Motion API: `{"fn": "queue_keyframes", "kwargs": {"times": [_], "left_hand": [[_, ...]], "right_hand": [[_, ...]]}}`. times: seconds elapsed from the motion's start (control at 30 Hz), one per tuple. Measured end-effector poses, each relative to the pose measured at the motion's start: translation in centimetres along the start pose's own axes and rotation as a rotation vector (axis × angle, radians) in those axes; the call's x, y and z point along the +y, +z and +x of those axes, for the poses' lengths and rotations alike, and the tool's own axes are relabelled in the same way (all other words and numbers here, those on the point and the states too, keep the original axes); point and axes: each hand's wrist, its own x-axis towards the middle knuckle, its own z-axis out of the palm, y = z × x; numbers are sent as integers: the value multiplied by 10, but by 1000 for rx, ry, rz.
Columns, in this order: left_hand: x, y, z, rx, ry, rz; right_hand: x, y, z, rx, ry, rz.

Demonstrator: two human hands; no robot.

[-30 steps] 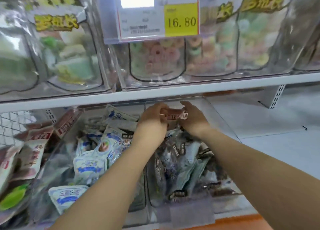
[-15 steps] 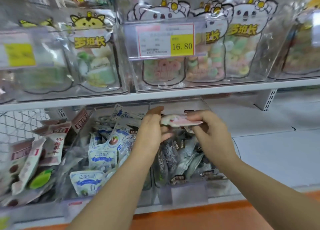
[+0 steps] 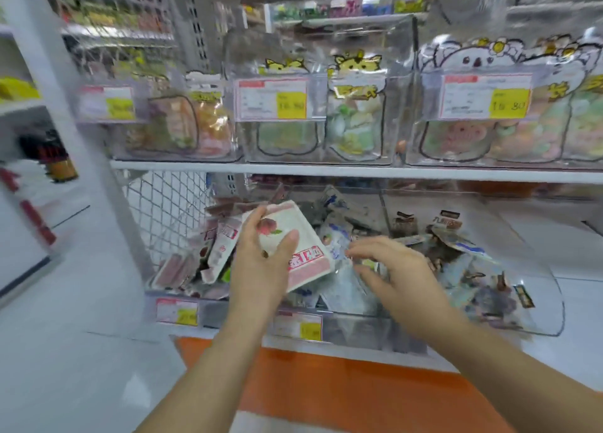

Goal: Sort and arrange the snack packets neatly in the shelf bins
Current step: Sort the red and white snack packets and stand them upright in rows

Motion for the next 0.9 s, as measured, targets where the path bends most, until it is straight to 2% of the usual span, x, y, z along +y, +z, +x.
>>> {"fn": "queue_keyframes", "kwargs": {"times": [0.1,0.23,0.3,0.4,0.53,0.67,0.73,0.8,0.9], "left_hand": [[-13,-40,28,152,148,173],[-28,-72,63,244,122,386],[-37,-79,75,189,107,455],[-56,-82,89,2,36,634],[-68,-71,99,-205,-39,1010],[-58,-62,103,-317,-136,1205],[-45,-56,101,-311,-92,1296],[-31,-43,91,-239,28,1302],[-7,-8,65,-212,165,1000]], "right_hand": [[-11,16,14,-16,90,37],[-22,35,26,-37,127,59],[-24,41,30,-63,138,67],[-20,44,33,-86,150,53],[-10,36,31,-44,166,53],[7,21,29,20,216,43],[17,11,28,50,246,17],[32,-1,29,97,289,-17],[65,-15,35,144,371,-119]]}}
